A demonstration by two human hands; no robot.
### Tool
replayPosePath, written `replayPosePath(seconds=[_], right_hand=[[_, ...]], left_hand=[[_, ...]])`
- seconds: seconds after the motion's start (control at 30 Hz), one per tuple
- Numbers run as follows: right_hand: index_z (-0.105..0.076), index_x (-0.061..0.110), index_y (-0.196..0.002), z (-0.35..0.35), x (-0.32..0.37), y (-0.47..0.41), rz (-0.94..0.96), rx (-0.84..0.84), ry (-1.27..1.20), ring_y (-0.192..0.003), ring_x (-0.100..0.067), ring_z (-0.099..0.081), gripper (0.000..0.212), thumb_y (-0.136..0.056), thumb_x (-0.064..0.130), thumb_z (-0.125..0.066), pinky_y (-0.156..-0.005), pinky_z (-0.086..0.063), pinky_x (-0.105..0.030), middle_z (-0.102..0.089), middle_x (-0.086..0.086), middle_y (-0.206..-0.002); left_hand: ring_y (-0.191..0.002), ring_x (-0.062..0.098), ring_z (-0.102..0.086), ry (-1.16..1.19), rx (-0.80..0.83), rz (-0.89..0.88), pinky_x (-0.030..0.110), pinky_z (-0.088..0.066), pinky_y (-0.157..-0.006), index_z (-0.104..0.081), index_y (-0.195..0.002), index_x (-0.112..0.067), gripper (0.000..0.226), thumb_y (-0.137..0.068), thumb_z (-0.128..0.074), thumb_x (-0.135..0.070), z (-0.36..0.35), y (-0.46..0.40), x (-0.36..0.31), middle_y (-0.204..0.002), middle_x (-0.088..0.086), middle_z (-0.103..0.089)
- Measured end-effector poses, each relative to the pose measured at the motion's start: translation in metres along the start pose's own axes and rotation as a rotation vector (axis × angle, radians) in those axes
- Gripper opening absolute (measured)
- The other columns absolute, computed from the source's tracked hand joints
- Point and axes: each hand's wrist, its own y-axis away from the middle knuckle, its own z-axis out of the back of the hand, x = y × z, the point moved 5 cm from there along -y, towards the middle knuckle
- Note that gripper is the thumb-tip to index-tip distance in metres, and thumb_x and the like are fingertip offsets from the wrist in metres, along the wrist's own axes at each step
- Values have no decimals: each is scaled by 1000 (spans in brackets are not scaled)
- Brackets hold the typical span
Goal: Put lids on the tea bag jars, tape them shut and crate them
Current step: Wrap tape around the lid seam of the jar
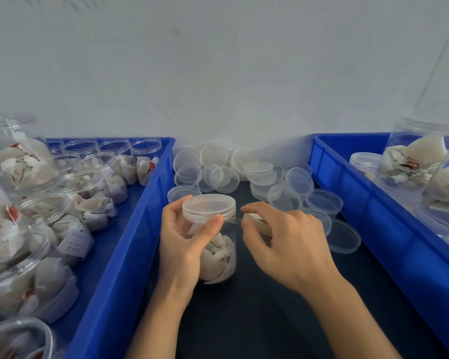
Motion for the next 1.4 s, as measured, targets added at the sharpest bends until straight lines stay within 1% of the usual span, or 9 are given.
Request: replayPosePath(seconds=[0.27,0.37,0.53,0.67,0.83,1.0,1.13,1.3,1.4], right_hand=[[-70,40,-119,0,-7,-1,-60,69,-65,-60,-12,-62,53,-91,64,-33,-66,-53,-35,-62,12,-57],[-68,43,-120,-3,-11,-2,-98,132,-121,-67,-10,-64,48,-90,64,-36,-71,-52,-33,-64,14,-61],[-67,44,-121,-5,-16,-3,-131,220,-180,-67,-8,-59,32,-97,54,-48,-70,-45,-32,-58,26,-59],[-64,45,-129,-8,-16,-2,-115,287,-204,-68,-4,-55,38,-97,56,-49,-74,-45,-31,-56,34,-62],[-60,52,-137,-9,-13,-1,-79,335,-245,-76,8,-56,39,-100,57,-47,-72,-37,-24,-57,39,-67],[-63,52,-135,-3,-11,0,-95,261,-196,-84,-3,-65,42,-98,63,-46,-83,-51,-28,-70,23,-76],[-66,47,-131,-3,2,2,-31,97,-30,-72,-10,-64,48,-99,68,-37,-72,-54,-35,-59,20,-61],[-67,35,-126,-3,17,2,18,-36,91,-52,-3,-41,46,-95,59,-43,-50,-34,-23,-39,22,-57],[-55,33,-122,-4,18,4,8,-28,21,-46,-3,-45,34,-95,52,-47,-47,-29,-18,-40,19,-52]], left_hand=[[-109,17,-75,52,96,82,21,-59,-83,-63,-129,-14,74,-66,-88,-44,-4,0,3,-116,0,-78],[-108,20,-76,51,144,123,27,-59,-85,-64,-130,-13,63,-75,-84,-38,-6,1,6,-116,4,-79],[-110,28,-74,48,182,188,37,-55,-90,-69,-126,-14,71,-69,-82,-53,-6,3,7,-116,12,-76],[-109,33,-74,89,204,250,45,-57,-92,-76,-114,-22,56,-69,-80,-55,-3,4,12,-115,17,-76],[-118,41,-70,118,226,259,57,-52,-105,-74,-122,-23,58,-73,-76,-55,-1,3,17,-122,21,-73],[-101,10,-72,-80,180,119,29,-58,-80,-61,-122,-29,64,-72,-64,-69,-7,4,7,-112,-1,-71],[-91,5,-72,-298,-7,-117,20,-57,-68,-63,-111,-37,40,-84,-52,-65,-2,8,-12,-101,-13,-73],[-106,0,-71,-330,129,-108,28,-59,-82,-51,-134,-52,57,-82,-62,-69,-14,13,-10,-119,-23,-69],[-109,4,-71,-321,111,-128,31,-62,-82,-49,-132,-51,56,-84,-64,-76,-18,11,-9,-121,-20,-67]])
